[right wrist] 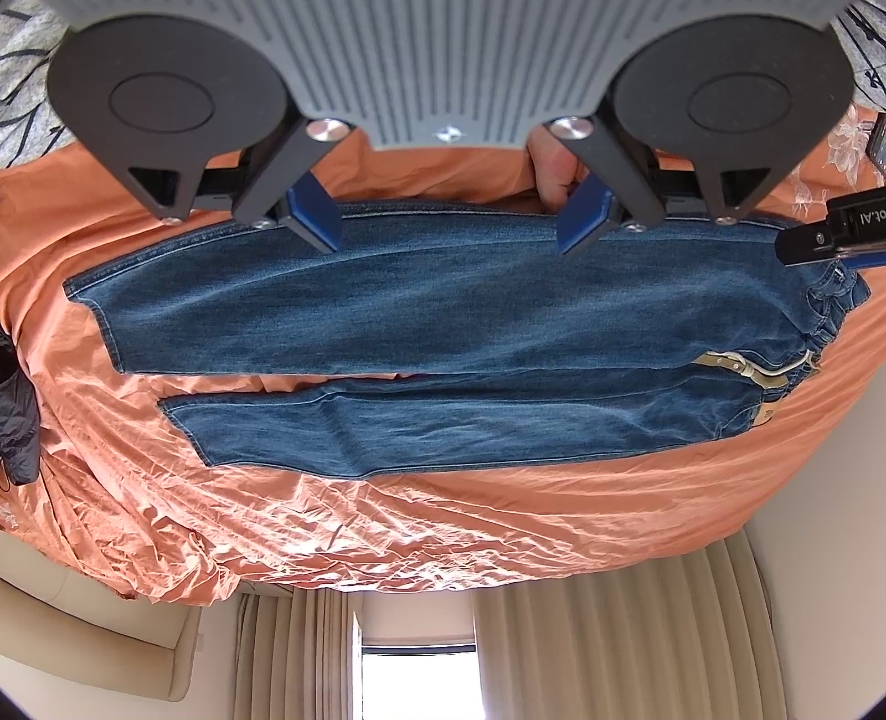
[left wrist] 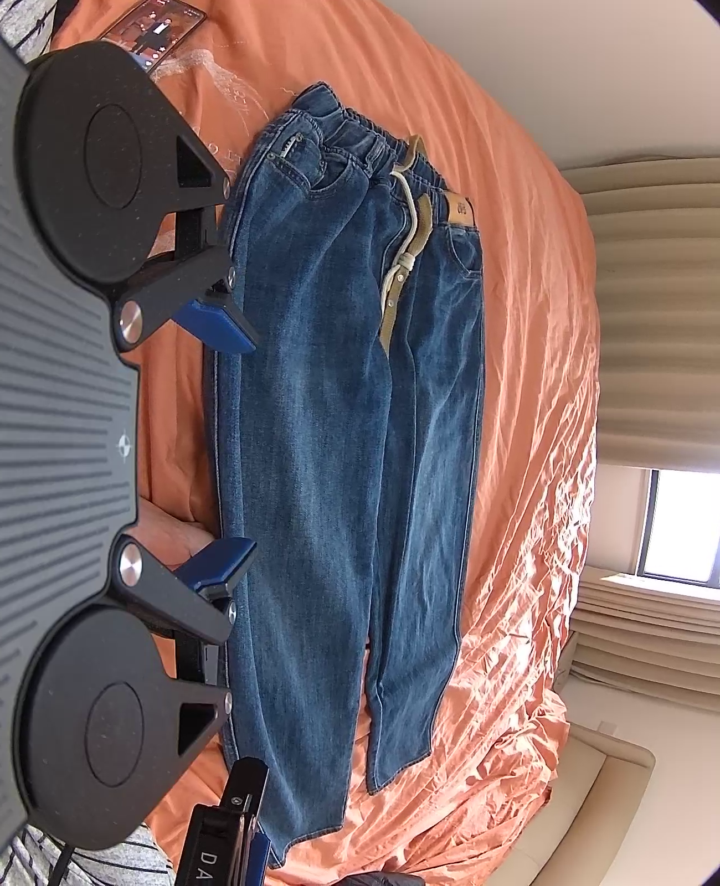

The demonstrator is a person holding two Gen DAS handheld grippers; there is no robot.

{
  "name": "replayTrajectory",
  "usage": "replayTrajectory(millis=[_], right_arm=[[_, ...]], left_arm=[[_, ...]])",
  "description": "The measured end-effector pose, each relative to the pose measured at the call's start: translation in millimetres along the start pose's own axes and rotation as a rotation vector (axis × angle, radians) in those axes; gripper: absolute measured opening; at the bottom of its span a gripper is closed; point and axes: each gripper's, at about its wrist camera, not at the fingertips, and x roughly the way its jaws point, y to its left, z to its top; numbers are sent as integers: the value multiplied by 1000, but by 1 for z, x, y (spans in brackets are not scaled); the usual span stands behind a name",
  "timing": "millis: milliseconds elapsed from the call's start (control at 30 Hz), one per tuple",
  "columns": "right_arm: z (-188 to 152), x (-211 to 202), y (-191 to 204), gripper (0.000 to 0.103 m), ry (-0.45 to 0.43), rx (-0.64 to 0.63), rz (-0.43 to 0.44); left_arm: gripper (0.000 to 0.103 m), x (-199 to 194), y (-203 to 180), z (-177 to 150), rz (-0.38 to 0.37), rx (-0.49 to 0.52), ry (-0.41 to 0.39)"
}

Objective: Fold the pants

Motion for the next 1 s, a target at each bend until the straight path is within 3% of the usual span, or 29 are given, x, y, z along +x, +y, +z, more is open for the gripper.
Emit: replayTrajectory(millis=[500, 567, 667, 800, 967, 1000], right_arm=[[0, 12, -7, 81, 22, 17, 25], [0, 16, -14, 81, 19, 19, 60], [5, 25, -38, 81, 8, 72, 169], [22, 47, -75, 78, 52, 143, 184], [42, 80, -110, 44, 110, 120, 119], [46, 86, -118, 42, 118, 106, 105]], left_arm=[[89, 4, 2, 1, -38, 0, 21], [84, 9, 8, 4, -52, 29, 27], [81, 12, 22, 14, -89, 116, 13], [80, 15, 39, 25, -96, 309, 0], [77, 42, 68, 25, -117, 559, 113], [77, 49, 74, 24, -119, 593, 146]])
